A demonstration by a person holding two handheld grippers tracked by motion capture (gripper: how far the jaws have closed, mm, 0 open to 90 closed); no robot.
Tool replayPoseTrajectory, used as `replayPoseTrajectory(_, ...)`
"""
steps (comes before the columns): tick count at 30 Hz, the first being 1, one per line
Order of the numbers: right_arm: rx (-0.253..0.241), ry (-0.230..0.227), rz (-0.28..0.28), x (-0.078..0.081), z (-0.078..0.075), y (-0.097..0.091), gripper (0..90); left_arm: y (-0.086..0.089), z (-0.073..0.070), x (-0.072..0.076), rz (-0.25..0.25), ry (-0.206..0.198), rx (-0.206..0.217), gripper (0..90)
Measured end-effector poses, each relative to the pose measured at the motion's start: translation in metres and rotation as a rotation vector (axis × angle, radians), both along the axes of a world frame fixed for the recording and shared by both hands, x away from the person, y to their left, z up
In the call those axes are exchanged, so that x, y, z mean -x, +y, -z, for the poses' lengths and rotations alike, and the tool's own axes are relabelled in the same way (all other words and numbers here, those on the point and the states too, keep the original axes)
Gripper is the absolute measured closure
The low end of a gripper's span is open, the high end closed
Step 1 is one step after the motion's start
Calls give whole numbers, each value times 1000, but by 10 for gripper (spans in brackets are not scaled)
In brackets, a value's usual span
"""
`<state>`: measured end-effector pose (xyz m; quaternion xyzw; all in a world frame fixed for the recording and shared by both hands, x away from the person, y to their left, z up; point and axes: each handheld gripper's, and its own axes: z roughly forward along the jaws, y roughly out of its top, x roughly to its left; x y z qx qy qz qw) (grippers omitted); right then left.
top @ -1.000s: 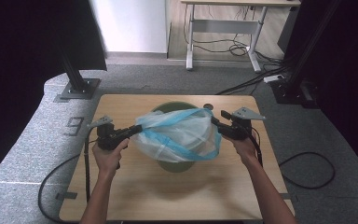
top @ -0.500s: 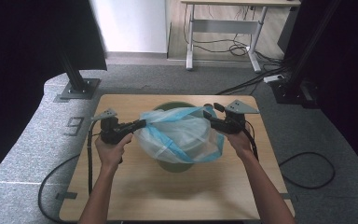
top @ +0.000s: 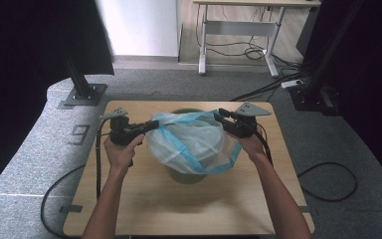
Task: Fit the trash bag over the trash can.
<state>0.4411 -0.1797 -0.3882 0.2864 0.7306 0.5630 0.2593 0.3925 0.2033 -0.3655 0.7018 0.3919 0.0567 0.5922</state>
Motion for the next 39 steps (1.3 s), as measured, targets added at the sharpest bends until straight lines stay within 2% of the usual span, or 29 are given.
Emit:
replayPoseTrajectory(2,23,8,3,-4,-1,-1,720,0,0,-2,2,-2,-1,891)
replayPoseTrajectory(4,13,18,3,-8,-2,-3,717,1,0,-3,8,-6,4,891)
replayPoseTrajectory(10,-9,31,-16,-12,-3,-5,589,2,2,-3,27,-19,7,890)
replayPoseTrajectory(15,-11,43,-6,-11,-1,-7,532,1,0,2,63,-46,3,891)
replayPoseTrajectory(23,-66,68,-17,-11,5,-21,485,11,-3,7,90,-79,31,890)
replayPoseTrajectory(27,-85,80,-67,-13,6,-22,575,14,-2,5,101,-75,49,891)
replayPoseTrajectory(33,-59,76,-109,-12,6,-17,861,15,2,-2,84,-55,58,891)
replayPoseTrajectory(34,-58,78,-111,-12,6,-18,883,15,2,-3,83,-52,58,891)
replayPoseTrajectory(39,-49,87,-114,-13,6,-19,888,15,3,-8,67,-43,54,890)
